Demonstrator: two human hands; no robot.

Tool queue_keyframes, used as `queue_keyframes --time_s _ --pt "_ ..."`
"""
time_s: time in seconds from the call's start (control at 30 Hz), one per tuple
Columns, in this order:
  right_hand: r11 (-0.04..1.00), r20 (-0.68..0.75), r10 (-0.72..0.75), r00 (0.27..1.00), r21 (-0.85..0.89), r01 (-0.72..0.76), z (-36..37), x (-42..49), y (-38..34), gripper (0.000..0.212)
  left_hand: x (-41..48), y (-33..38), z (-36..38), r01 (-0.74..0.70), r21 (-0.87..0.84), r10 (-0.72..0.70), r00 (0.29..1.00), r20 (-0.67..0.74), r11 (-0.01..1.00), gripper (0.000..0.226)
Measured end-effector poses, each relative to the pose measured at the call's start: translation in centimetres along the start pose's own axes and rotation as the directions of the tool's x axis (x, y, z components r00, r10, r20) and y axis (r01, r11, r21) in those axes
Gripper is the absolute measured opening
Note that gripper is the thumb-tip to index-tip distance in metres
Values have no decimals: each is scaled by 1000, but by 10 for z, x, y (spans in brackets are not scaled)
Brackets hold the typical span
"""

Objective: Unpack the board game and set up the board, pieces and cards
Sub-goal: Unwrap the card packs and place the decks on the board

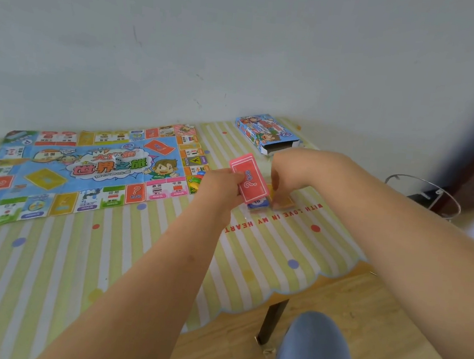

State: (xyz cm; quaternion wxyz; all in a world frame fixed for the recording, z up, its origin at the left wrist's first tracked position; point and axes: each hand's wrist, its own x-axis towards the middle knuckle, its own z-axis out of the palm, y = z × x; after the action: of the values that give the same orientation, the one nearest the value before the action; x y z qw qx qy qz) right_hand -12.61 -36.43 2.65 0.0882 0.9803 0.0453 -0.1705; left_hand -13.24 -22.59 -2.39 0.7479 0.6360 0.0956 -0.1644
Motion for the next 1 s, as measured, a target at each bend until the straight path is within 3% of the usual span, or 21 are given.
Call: queue_keyframes --time_s 0.23,0.4,0.6,0.73,0.87,1.0 --pt "998 -12 -2 1000 -61 1 1 6 -3 51 3 -1 -2 -4 1 4 1000 2 1000 26" --pt "999 -15 -11 1000 -35 11 4 7 -1 50 3 -1 -2 -11 45 11 1000 7 999 7" --pt "1000 -90 -12 996 16 13 12 8 4 34 5 -2 -2 -13 47 13 1000 0 999 24" --pt "998 -114 -26 993 49 32 15 11 10 19 2 0 -2 10 48 -10 1000 3 999 5" --pt "999 -158 -21 987 41 28 20 12 12 16 2 0 -2 -4 62 4 1000 -9 998 27" --pt "998 -152 -27 988 45 34 21 10 12 13 2 0 -2 4 42 -4 1000 -6 999 30"
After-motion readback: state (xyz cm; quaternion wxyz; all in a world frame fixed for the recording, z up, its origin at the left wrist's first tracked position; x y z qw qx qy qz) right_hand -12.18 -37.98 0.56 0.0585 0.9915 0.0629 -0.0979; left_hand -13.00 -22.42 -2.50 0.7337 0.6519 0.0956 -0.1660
